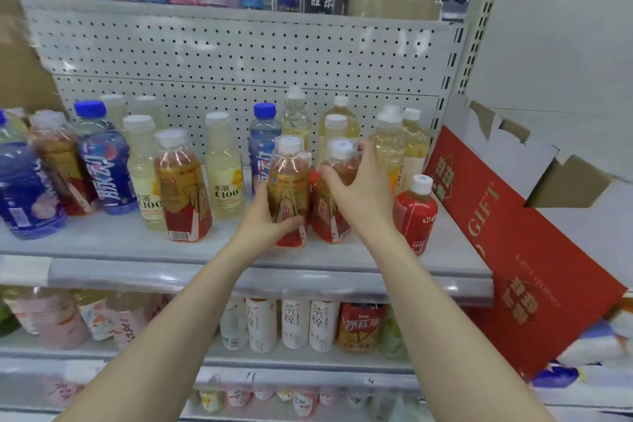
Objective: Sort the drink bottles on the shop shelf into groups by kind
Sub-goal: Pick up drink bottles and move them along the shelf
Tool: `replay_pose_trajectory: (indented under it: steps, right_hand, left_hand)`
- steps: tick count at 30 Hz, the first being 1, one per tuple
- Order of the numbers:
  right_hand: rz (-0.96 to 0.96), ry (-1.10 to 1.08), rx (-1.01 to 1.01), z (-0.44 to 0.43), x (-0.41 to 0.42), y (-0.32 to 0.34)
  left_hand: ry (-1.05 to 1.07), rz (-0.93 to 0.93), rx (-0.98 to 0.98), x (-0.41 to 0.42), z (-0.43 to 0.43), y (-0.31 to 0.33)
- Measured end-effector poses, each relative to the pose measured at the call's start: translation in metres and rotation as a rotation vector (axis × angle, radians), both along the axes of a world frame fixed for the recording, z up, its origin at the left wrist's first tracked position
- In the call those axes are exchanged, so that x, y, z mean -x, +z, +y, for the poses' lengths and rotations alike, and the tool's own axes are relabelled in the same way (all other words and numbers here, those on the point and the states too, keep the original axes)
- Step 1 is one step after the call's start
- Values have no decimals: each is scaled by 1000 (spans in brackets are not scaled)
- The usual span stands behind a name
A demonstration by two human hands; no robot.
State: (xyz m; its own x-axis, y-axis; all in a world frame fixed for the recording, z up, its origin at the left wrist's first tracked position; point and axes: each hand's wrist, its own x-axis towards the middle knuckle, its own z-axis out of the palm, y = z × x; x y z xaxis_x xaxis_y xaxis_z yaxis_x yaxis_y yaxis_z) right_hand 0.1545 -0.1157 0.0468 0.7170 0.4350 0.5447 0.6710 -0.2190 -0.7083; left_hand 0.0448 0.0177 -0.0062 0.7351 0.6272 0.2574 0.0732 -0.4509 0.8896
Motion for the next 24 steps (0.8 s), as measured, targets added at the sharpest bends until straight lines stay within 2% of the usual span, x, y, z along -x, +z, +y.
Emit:
replay_pose_trajectory:
  steps: [6,10,17,20,24]
  right_hand:
    - [82,120,61,13,-8,-42]
    - [229,148,80,22,-14,-58]
    - [217,298,-120,9,-3,-44]
    - [337,472,-193,6,21,-42]
    - [600,684,-199,14,67,-61]
  left_hand:
    - [39,-58,58,-6,5,-10]
    - [86,-112,88,-2,-4,-10]
    - [226,-281,209,37,-25,4]
    - [253,-383,338,72,-32,-1]
    - [359,-395,504,132,-32,-31]
